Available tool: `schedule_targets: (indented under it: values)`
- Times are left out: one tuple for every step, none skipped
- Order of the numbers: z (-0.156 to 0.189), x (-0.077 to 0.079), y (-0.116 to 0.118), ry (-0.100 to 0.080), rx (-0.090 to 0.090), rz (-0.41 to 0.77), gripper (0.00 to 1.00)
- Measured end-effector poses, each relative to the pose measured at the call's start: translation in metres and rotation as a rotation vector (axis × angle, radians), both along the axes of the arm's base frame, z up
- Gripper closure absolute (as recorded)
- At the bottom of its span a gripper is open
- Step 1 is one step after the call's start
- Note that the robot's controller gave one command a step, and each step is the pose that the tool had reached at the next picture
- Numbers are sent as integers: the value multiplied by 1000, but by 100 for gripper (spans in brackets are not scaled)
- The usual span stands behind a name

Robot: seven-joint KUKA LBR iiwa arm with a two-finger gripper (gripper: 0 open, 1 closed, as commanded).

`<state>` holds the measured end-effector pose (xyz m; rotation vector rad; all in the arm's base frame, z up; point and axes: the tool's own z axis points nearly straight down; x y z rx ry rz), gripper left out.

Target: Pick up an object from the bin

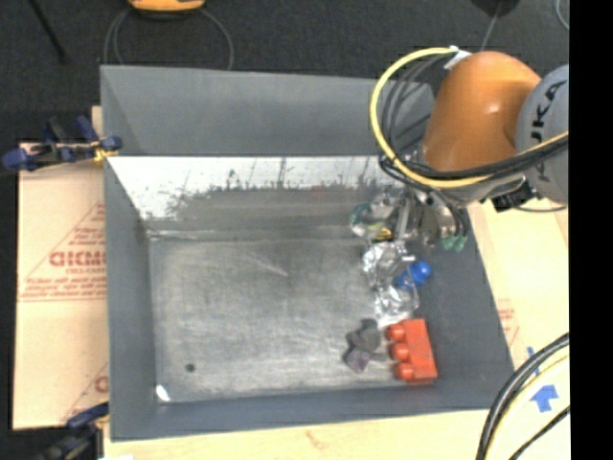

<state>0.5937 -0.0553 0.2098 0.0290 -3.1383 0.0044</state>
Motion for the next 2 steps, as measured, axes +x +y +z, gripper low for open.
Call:
schedule_targets:
  values:
    - [38,-56,70,-5,6,0,0]
    - [-41,-93,8,3,2,-131,0]
